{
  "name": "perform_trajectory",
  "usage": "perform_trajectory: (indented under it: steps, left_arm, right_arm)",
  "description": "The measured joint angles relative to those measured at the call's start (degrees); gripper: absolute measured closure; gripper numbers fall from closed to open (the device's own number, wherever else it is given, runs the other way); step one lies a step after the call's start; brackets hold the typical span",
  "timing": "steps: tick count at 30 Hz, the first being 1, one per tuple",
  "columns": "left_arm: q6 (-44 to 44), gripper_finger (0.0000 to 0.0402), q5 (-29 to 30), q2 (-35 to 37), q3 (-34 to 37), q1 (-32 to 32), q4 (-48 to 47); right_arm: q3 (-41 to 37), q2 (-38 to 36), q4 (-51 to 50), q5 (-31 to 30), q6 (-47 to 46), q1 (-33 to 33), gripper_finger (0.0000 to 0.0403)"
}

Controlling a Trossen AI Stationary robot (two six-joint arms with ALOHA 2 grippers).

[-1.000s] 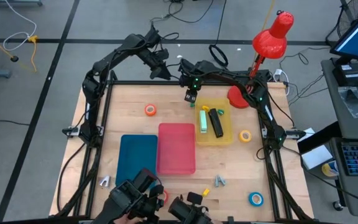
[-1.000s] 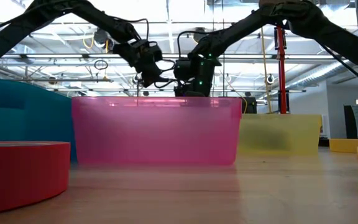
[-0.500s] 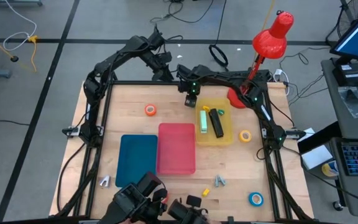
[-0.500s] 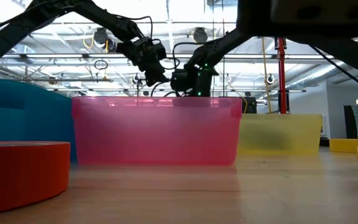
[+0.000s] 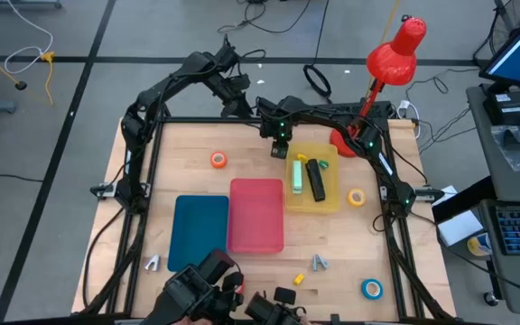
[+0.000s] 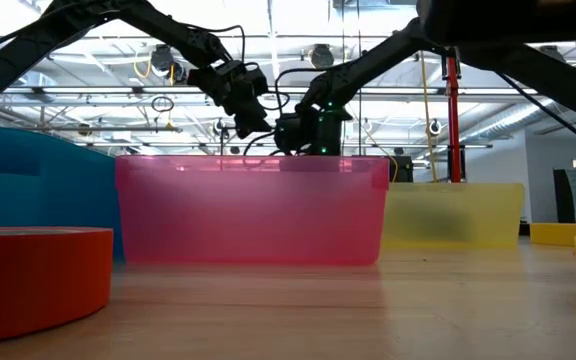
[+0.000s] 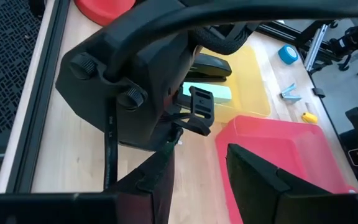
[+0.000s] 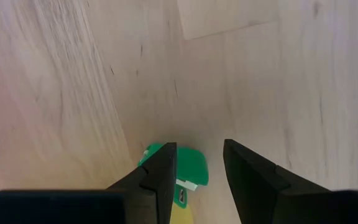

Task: Pick and place Stapler, Stapler remover, tape
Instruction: Put the green stapler into the yellow bin

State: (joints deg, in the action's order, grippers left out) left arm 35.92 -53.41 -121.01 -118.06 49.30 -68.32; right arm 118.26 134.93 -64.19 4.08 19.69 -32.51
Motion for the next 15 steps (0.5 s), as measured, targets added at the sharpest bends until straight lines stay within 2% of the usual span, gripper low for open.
perform_trajectory:
  steps: [15]
  left_arm:
    - [-0.5, 0.0256, 0.0, 0.0, 0.0, 0.0, 2.0]
  right_arm:
    - [0.1, -2.6, -4.1, 0.0, -1.6, 0.0, 0.0277]
